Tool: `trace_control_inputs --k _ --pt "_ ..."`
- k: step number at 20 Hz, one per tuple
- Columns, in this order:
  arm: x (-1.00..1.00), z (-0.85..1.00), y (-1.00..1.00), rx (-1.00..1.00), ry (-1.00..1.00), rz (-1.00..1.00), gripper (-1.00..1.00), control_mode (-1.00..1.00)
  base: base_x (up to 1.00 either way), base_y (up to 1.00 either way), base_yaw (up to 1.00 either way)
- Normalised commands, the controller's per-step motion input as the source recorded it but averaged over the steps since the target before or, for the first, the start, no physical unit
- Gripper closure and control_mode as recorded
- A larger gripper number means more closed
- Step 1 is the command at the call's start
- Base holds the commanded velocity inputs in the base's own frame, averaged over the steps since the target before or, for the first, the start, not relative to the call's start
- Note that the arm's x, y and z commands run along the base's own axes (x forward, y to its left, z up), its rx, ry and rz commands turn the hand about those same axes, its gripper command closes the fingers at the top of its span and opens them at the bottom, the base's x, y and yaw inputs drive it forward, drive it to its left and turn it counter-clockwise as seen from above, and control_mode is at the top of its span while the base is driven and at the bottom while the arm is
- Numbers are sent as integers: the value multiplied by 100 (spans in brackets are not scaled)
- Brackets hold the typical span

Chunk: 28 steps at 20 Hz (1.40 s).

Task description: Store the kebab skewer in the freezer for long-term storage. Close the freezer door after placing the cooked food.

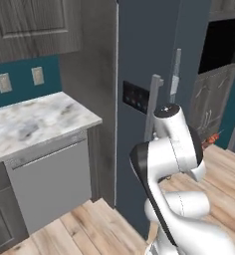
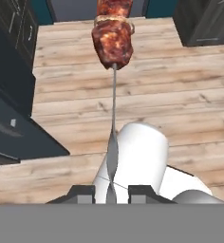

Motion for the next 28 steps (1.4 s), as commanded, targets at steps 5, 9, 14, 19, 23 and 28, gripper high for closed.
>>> trace_control_inputs --k 5,9,14,19,23,28 --pt "0 0 0 0 0 0 100 100 -2 -85 30" --pt "0 0 0 0 0 0 100 100 -3 -90 32" --pt "0 0 0 0 0 0 100 100 0 -94 31" --pt "0 0 0 0 0 0 100 100 3 -90 33" --pt "0 0 0 0 0 0 100 100 0 -63 30" --pt "0 0 0 0 0 0 100 100 1 -21 28"
